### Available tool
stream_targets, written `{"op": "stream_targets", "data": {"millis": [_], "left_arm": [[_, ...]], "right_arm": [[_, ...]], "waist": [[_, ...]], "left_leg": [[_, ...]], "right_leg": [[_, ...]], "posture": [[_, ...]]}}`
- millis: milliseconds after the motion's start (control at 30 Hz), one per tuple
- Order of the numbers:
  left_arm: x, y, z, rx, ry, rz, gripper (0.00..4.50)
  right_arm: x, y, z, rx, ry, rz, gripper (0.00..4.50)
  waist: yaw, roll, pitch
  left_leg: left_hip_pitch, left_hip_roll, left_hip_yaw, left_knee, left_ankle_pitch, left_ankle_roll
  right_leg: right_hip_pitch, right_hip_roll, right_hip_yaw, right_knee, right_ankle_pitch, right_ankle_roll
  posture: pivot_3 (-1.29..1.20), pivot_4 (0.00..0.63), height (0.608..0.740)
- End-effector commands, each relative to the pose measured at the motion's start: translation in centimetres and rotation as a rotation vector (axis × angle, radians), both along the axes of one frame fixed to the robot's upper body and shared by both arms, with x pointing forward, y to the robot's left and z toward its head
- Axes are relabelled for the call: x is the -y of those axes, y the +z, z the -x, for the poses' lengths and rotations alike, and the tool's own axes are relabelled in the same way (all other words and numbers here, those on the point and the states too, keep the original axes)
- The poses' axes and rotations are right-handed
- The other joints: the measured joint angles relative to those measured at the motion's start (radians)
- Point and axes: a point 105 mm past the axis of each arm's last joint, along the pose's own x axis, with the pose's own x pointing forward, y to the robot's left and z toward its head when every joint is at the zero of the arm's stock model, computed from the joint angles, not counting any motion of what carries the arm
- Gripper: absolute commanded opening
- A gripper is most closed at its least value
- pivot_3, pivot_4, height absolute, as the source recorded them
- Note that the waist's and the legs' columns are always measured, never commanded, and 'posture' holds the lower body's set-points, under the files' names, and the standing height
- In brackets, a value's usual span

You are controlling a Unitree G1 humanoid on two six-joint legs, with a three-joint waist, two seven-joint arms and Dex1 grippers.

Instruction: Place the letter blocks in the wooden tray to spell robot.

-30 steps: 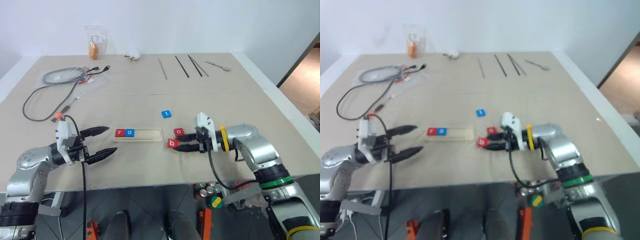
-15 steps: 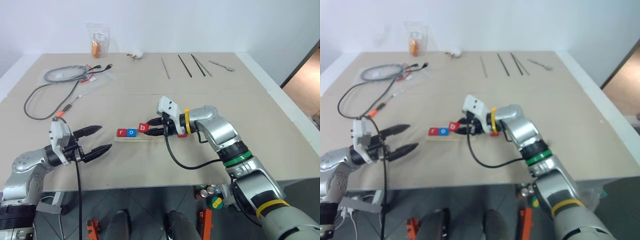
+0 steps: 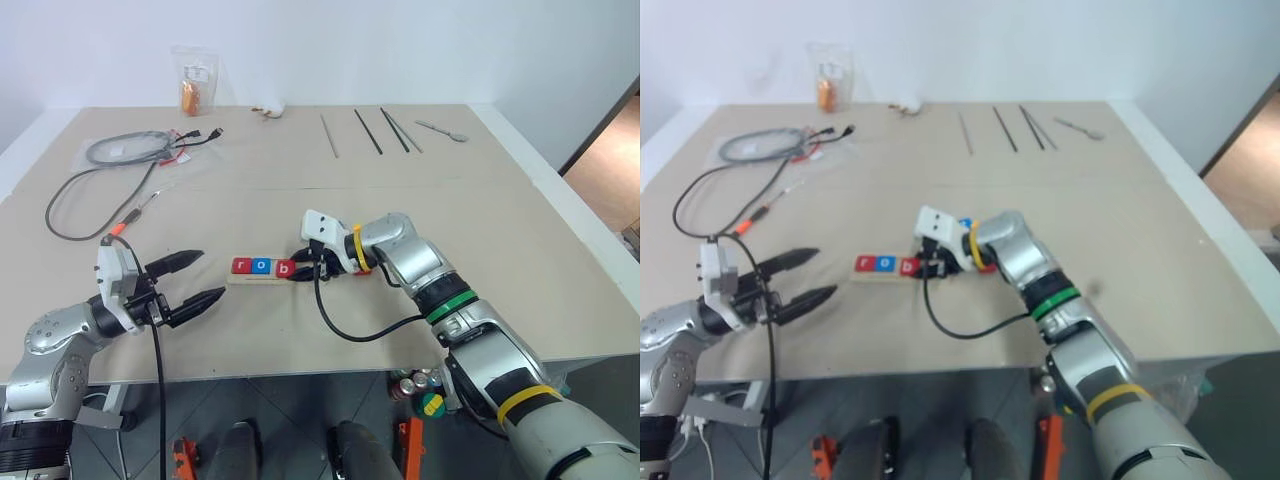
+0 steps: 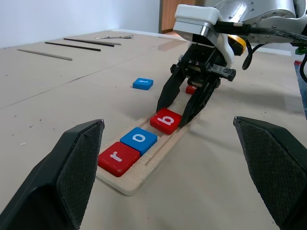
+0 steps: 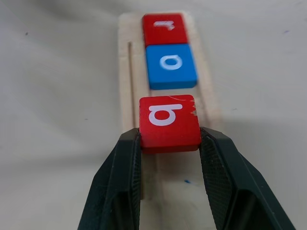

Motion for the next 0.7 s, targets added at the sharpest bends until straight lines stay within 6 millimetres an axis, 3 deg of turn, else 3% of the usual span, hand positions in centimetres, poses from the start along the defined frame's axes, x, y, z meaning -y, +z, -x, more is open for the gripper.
{"op": "stream_targets", "data": {"millis": [33,700], "left_arm": [[0.14,1.15,0.19,0.044,-0.004,0.014,4.50],[0.73,0.75,0.31,0.036,-0.013,0.022,4.50]], "right_arm": [[-0.86,1.41,-0.39,0.051,0.028,0.006,1.18],[-1.70,1.91,-1.22,0.058,0.043,0.014,1.18]], "waist": [[0.000,0.000,0.000],[0.000,0.000,0.000]], "left_leg": [[0.000,0.000,0.000,0.000,0.000,0.000],[0.000,0.000,0.000,-0.002,0.000,0.000]], "right_leg": [[0.000,0.000,0.000,0.000,0.000,0.000],[-0.001,0.000,0.000,0.000,0.000,-0.001]], "posture": [[0.00,0.150,0.740],[0.00,0.150,0.740]]}}
